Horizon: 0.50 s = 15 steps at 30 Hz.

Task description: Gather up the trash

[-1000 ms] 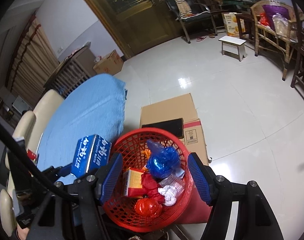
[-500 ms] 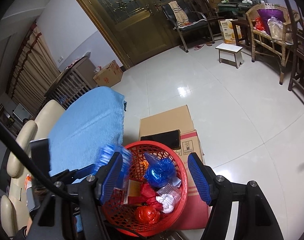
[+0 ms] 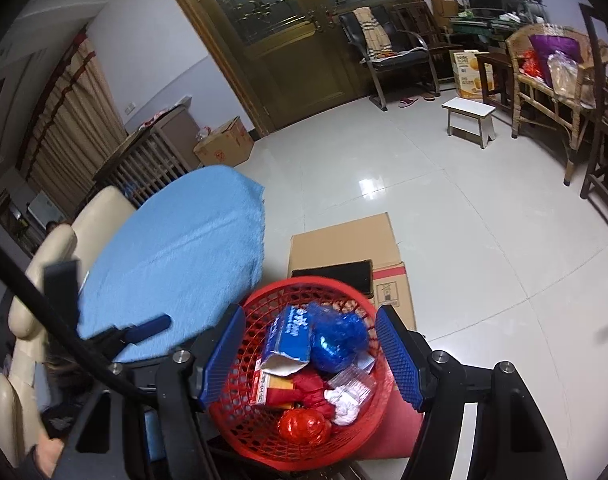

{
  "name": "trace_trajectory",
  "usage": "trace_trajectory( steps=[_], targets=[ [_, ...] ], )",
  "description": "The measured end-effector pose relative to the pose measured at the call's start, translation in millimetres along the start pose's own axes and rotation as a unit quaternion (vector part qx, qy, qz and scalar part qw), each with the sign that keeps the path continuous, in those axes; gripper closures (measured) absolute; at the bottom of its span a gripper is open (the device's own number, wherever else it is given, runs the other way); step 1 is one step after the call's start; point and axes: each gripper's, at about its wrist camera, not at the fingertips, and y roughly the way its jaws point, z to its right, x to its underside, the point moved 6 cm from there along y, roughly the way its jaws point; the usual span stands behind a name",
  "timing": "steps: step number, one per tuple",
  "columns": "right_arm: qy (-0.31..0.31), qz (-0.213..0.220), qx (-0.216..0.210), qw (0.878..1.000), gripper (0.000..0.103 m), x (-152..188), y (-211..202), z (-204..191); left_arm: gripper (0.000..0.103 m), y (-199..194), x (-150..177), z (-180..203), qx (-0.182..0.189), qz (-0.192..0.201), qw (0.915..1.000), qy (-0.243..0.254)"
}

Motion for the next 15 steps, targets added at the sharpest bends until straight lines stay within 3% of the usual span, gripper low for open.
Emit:
trace_trajectory(
  steps=[15],
  targets=[
    [-0.069,-0.020,0.006,0.997,0.027,43.9,20.4,-69.0,0.025,-69.8,39.1,-100.6,-0.053,0.063,0.9924,-0.091]
  ],
)
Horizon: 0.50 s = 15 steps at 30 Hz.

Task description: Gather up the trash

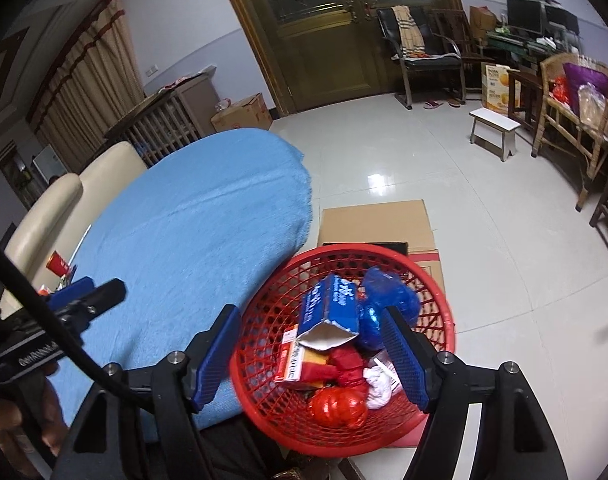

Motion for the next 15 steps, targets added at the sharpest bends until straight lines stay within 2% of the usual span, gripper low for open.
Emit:
trace_trajectory(
  steps=[6,15],
  targets=[
    [-0.029,-0.017,0.007,0.999,0.026,23.1,16.0,-30.2,0.025,-6.6,14.2,-22.2,-0.007,0.003,0.9996,-0.029],
    [-0.049,-0.006,0.033,0.998,0.021,36.4,15.4,-52.5,0.025,-13.6,20.0,-21.0,0.020,0.017,0.9991,-0.031]
  ],
)
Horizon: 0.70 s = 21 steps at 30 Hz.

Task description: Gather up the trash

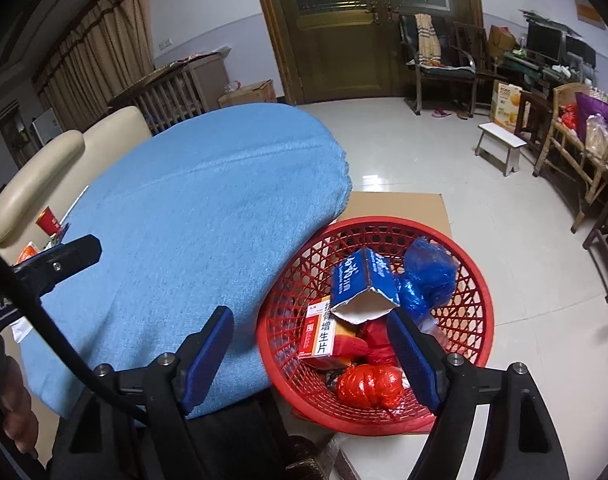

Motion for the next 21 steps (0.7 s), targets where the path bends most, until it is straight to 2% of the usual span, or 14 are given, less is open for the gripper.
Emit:
trace_trajectory(
  steps=[5,21],
  targets=[
    [0.014,0.012,0.021,1.000,0.020,-3.0,-6.0,6.1,0.025,-0.7,0.1,1.3,0.007,-0.001,1.0000,0.004],
    [0.021,0.029,0.030,0.999,0.020,-8.8,-15.7,5.9,0.023,-5.6,-0.4,1.1,0.003,0.004,0.9999,0.010]
  ],
)
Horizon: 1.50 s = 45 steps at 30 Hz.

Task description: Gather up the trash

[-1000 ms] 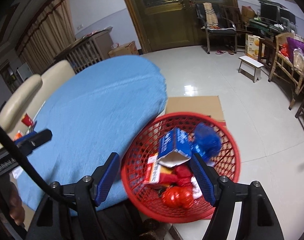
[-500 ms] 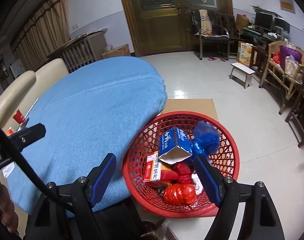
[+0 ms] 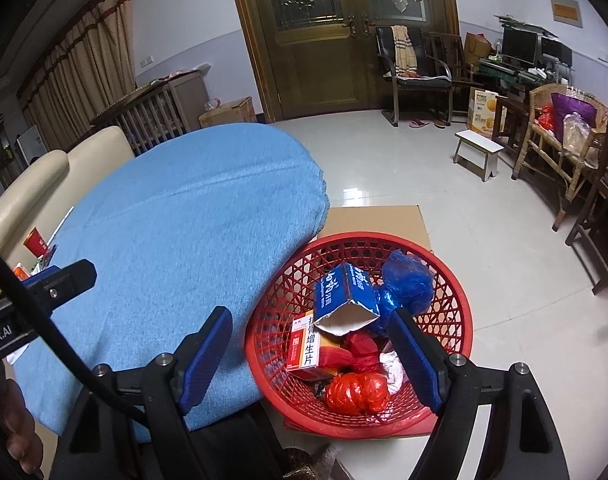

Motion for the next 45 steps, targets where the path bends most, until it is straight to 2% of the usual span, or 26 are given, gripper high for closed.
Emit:
trace_trajectory(
  steps=[45],
  targets=[
    [-0.005,0.012,0.008,1.000,0.020,-1.4,-5.4,0.2,0.023,4.3,6.1,8.5,-0.003,0.000,0.9998,0.020]
  ],
)
